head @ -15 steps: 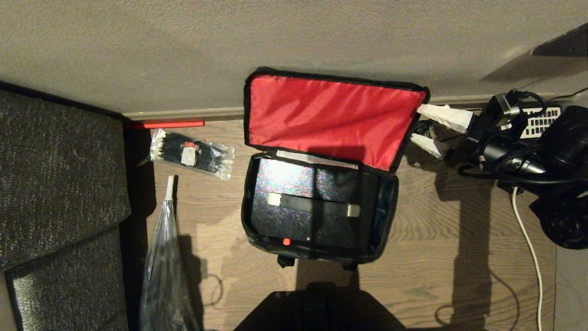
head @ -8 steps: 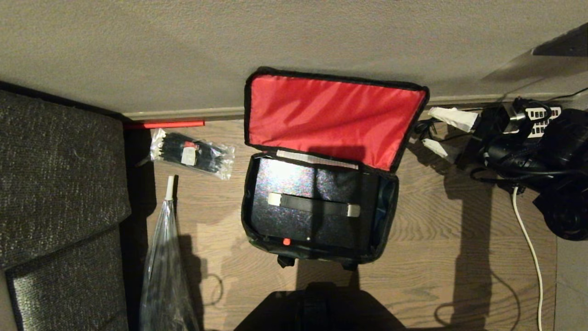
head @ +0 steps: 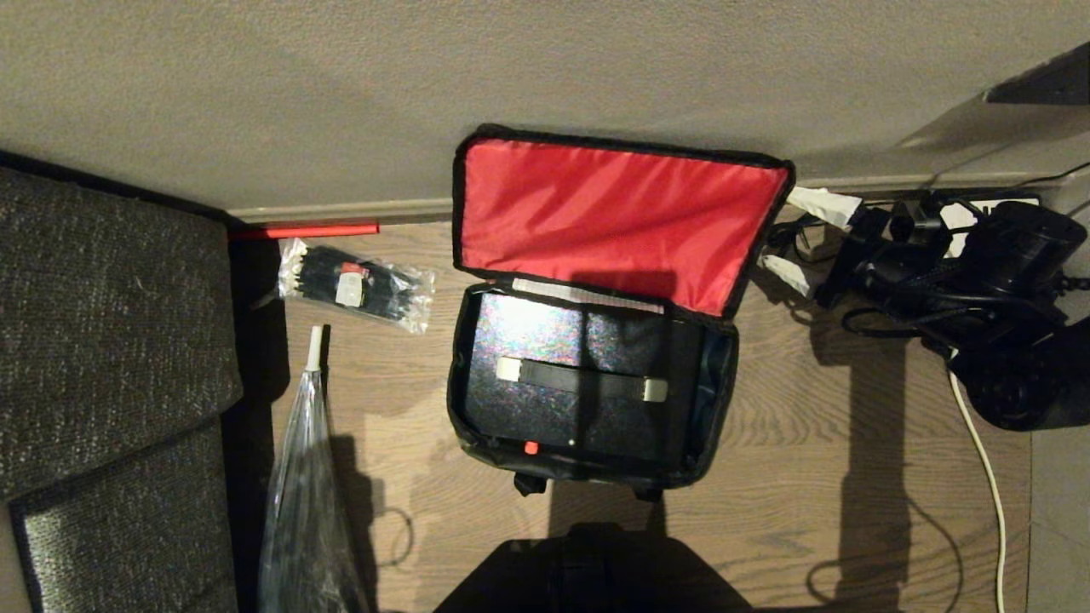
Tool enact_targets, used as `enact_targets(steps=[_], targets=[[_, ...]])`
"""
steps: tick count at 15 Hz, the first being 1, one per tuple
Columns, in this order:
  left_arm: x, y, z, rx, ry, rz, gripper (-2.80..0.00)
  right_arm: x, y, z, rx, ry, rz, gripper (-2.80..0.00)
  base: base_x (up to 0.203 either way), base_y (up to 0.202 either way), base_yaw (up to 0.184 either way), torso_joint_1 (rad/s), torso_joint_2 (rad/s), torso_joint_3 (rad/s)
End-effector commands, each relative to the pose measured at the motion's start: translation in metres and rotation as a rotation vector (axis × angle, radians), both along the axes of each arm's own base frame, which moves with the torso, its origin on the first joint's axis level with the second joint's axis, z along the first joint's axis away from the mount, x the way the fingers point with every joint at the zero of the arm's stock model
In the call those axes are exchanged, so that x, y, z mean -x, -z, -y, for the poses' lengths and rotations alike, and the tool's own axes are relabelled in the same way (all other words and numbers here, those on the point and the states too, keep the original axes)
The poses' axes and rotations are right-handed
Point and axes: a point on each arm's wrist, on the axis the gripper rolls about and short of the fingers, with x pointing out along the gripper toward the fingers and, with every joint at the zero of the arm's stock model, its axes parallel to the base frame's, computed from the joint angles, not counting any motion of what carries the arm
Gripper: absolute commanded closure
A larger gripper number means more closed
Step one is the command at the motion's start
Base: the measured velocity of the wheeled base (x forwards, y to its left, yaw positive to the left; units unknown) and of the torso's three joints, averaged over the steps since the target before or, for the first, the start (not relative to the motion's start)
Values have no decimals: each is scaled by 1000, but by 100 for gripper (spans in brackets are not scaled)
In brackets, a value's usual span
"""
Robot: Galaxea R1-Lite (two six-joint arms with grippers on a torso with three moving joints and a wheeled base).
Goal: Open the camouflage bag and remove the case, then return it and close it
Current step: Close the top of the storage box
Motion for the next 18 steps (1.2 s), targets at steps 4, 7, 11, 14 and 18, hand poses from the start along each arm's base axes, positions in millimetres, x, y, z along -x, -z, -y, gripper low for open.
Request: enact_targets(steps=[4,7,11,14,18], targets=[[0,0,0,1,0,0,0,-13,-9,-13,-87,-43,-5,-280,0,0,0,0,0,0],[0,0,0,1,0,0,0,-4,-21,-19,-132,-113,-19,-280,0,0,0,0,0,0],[0,0,0,1,0,0,0,18,-30,-31,-102,-225,-37,-280,0,0,0,0,0,0],[0,0,0,1,0,0,0,29,-31,-43,-88,-264,-78,-280,0,0,0,0,0,0],[0,0,0,1,0,0,0,51,-36,-41,-54,-325,-89,-280,0,0,0,0,0,0]])
